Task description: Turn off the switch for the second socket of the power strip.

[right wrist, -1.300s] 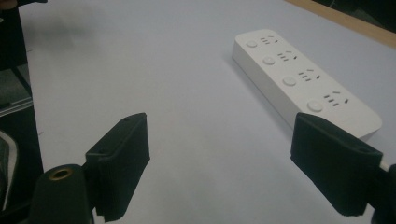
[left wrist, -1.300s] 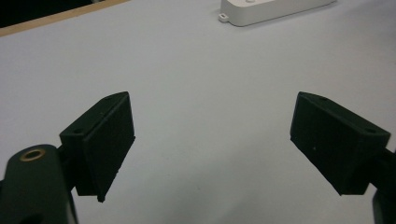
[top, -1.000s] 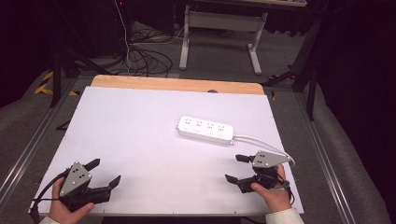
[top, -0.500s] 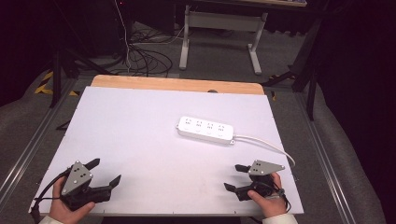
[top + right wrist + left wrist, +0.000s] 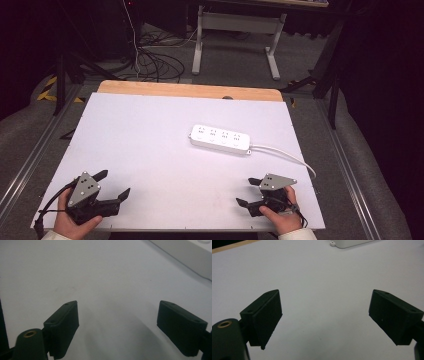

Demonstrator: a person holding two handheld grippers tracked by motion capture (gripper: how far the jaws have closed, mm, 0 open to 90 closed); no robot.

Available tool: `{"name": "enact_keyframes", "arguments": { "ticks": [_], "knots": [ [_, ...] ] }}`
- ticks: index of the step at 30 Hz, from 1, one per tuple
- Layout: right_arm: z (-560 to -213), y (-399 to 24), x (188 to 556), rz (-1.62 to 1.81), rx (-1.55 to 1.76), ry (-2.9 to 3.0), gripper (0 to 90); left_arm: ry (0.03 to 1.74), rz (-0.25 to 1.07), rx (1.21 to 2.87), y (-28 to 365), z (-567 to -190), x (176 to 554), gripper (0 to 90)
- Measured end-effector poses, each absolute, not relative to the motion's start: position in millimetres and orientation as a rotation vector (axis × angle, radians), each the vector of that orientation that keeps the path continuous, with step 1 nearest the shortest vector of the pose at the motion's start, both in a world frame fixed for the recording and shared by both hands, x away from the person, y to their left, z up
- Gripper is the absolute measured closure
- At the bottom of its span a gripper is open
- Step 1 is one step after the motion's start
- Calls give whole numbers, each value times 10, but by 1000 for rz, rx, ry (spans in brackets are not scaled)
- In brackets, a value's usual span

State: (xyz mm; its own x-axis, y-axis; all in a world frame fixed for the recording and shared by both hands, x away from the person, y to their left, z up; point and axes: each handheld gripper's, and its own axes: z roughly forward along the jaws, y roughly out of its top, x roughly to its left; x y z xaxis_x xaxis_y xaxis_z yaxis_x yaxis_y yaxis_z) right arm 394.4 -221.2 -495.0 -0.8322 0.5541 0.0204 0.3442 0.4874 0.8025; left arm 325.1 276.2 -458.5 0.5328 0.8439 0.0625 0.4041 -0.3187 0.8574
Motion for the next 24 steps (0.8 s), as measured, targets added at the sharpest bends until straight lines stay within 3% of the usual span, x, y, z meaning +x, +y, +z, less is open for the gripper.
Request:
{"name": "enact_keyframes", "arguments": {
  "ticks": [24],
  "knots": [
    [-4897,-2223,3914,1273,703,2436,194,1003,686,1931,2754,-4582,3242,121]
  ]
}}
